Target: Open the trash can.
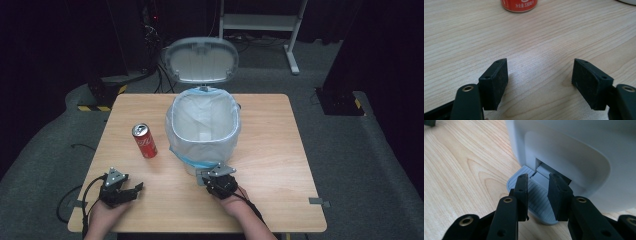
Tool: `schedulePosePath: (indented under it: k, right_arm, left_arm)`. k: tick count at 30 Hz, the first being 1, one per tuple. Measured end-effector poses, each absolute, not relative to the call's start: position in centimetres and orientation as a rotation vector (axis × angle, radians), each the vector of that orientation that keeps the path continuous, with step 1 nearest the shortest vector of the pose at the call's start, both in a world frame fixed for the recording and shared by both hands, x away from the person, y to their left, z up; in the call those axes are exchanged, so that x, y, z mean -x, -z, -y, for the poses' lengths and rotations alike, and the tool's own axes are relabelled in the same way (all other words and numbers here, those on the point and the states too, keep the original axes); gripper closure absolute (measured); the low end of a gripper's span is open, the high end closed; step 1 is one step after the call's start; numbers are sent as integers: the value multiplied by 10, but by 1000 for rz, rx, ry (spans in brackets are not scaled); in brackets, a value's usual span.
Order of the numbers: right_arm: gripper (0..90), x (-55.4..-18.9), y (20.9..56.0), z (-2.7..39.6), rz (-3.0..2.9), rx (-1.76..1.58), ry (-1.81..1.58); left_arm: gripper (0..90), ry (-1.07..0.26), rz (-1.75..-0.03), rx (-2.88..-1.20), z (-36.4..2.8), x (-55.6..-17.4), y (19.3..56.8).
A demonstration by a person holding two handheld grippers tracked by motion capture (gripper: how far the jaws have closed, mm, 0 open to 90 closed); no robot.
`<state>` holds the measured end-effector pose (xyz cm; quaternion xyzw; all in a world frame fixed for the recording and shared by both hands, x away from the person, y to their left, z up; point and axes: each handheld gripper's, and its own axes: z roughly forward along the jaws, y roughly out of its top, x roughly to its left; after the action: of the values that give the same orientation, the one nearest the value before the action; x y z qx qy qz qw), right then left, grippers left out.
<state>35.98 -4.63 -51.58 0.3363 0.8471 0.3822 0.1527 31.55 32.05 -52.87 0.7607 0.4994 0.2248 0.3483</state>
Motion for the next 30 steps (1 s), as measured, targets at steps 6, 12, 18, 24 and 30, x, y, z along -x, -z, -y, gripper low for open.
schedulePosePath:
  k: [6, 12, 18, 24, 30]
  right_arm:
    - [697, -360, 516, 47, -2434, -955, -1099]
    - [697, -360, 516, 47, -2429, -952, -1101]
    - [696, -358, 517, 46, -2420, -948, -1099]
    - [695, -358, 517, 46, -2420, -941, -1098]
    - [695, -359, 516, 47, -2426, -939, -1100]
  left_arm:
    - [291, -583, -1292, -1974, -320, -315, 529]
    - [291, -581, -1283, -1989, -321, -315, 528]
    - [291, -582, -1284, -1990, -321, -315, 528]
    - [286, -566, -1287, -2004, -321, -314, 527]
    - [294, -608, -1306, -1975, -321, -315, 515]
